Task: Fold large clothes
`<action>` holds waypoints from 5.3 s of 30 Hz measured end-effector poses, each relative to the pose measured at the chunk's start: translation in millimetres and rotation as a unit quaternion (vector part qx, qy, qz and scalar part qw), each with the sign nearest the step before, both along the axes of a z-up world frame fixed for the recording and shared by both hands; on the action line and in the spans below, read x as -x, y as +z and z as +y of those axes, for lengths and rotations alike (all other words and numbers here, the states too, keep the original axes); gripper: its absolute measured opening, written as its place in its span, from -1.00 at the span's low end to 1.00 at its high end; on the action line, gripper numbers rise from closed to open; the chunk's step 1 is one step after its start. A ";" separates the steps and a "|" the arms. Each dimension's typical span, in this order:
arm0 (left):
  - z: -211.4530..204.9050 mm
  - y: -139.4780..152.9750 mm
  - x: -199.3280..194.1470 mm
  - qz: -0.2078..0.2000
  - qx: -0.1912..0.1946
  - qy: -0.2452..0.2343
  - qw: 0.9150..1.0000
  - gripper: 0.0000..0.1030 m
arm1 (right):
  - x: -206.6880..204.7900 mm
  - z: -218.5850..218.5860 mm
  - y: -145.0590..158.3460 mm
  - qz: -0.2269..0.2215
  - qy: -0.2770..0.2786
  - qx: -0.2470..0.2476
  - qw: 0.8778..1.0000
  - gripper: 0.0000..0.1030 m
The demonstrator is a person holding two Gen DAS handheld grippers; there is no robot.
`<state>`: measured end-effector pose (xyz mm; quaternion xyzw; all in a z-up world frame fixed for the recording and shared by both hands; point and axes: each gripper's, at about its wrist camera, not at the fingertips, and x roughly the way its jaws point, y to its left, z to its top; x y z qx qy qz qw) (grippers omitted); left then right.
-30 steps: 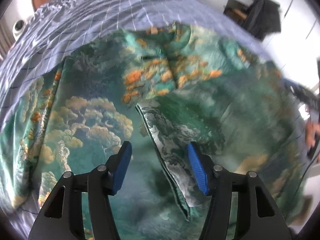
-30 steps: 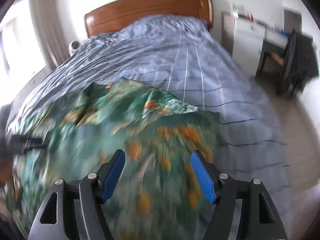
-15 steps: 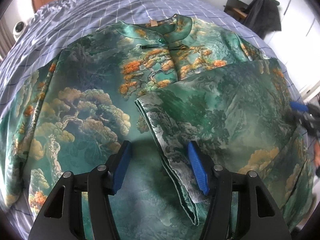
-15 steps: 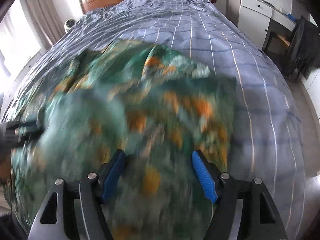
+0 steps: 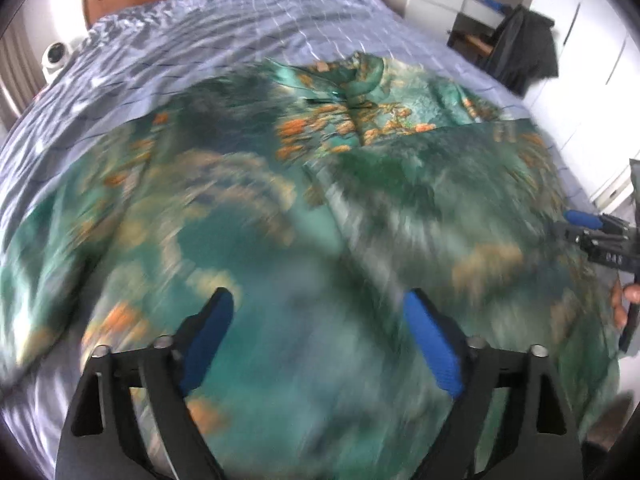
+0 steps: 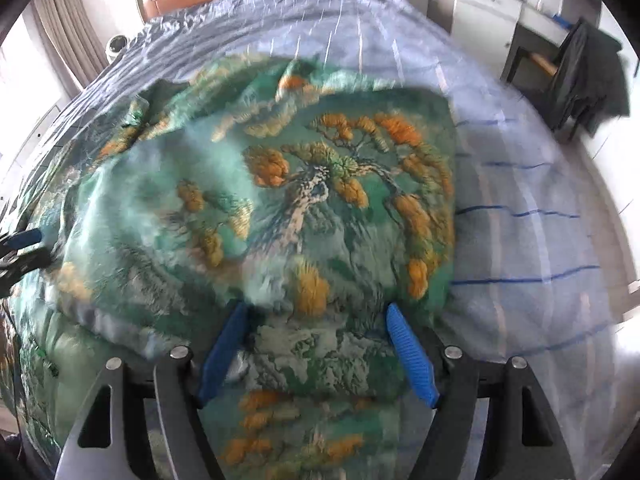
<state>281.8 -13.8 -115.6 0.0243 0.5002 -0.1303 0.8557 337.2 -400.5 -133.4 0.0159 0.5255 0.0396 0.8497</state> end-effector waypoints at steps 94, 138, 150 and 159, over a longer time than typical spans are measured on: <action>98.5 6.3 117.3 -0.103 -0.042 0.102 0.989 0.77 | -99.9 175.6 42.6 -0.020 0.088 -0.136 0.987 -0.55; 97.4 -25.4 -174.7 0.015 0.015 0.123 0.992 0.75 | -57.4 208.6 -10.5 -0.052 0.193 -0.086 0.976 0.12; 95.5 -28.8 -65.3 0.020 0.006 0.058 0.998 0.80 | -55.9 208.0 -11.3 -0.059 0.193 -0.085 0.976 0.12; 109.9 -2.6 54.8 -0.023 0.011 0.050 0.998 0.81 | -50.3 214.9 3.1 -0.062 0.191 -0.057 0.978 0.21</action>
